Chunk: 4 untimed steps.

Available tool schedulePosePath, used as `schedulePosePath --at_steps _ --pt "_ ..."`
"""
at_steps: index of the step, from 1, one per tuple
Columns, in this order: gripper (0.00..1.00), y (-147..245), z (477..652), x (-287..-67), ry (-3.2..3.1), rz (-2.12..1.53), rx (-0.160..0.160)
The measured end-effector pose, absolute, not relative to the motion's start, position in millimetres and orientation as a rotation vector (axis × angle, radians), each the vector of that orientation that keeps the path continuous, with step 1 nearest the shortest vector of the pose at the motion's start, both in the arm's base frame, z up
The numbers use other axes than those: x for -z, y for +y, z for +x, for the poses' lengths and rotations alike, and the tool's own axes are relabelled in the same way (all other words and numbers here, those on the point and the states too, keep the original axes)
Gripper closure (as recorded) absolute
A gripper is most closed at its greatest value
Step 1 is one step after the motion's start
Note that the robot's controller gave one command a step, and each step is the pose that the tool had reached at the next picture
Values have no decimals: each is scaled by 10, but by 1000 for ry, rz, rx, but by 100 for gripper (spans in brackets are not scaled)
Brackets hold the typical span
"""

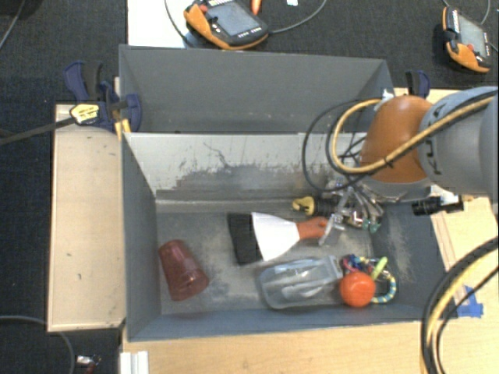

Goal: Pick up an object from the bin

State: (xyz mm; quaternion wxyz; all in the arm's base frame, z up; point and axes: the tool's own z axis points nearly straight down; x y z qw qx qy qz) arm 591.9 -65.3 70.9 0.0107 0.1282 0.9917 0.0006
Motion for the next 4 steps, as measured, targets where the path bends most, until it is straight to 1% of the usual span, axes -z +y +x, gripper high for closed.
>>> schedulePosePath --at_steps 1,2,3,4 --pt "100 -810 5930 -701 3069 558 -2" --pt "100 -810 5929 -703 3069 556 -2" --pt "100 -805 5890 -958 3083 557 -1" --pt "100 -809 5910 -1328 3077 551 -1"
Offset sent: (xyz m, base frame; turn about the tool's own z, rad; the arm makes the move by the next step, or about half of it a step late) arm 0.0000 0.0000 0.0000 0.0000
